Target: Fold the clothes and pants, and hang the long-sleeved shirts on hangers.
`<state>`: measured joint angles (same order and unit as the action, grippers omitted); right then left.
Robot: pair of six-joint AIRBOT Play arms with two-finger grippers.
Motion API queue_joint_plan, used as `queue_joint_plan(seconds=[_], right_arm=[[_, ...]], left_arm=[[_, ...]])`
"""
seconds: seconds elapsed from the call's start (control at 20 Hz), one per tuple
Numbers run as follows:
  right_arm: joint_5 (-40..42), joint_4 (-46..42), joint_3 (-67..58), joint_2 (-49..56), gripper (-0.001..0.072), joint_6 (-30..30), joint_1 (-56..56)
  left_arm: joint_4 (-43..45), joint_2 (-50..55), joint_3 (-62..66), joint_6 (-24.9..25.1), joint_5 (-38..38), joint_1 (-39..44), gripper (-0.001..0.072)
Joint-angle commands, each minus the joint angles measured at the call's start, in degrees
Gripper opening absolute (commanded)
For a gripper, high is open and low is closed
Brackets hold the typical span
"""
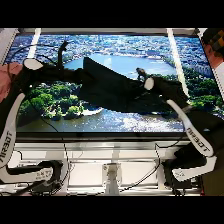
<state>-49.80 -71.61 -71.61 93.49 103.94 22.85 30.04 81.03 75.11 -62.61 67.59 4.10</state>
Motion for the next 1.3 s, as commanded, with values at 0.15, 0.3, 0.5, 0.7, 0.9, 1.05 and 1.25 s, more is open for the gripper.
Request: queue_joint_plan(seconds=[0.15,0.3,0.5,0.7,0.9,1.05,1.25], right_arm=[[6.9,2.9,-10.3,9.0,0.0029,5.1,11.1],[7.4,4.5,-17.8,13.5,0.0030,5.1,15.4],[11.1,5.0,-21.6,15.9,0.0030,4.9,19.5],[4.3,-1.0,-21.6,15.6,0.0030,4.3,17.9],[-11.0,-10.4,-21.6,13.6,0.0031,4.2,10.8],[-15.1,-12.1,-21.6,10.6,0.0031,2.9,4.8],[-14.8,-14.7,-21.6,4.9,0.0032,2.9,-3.2]], left_arm=[[-0.2,-7.5,0.1,-4.0,1.9,-7.6,0.0029],[-0.2,-10.4,0.1,-4.1,1.9,-9.3,0.0029],[-0.1,-11.0,0.0,-4.1,1.6,-8.7,0.0029],[-0.1,-10.2,0.0,-4.1,-1.8,-6.3,0.0029],[-0.1,-7.3,0.0,-4.1,-5.5,-1.3,0.0029],[-0.1,-3.5,0.0,-6.1,-8.9,3.4,0.0029],[-3.1,1.8,0.0,-6.7,-16.5,11.3,0.0029]])
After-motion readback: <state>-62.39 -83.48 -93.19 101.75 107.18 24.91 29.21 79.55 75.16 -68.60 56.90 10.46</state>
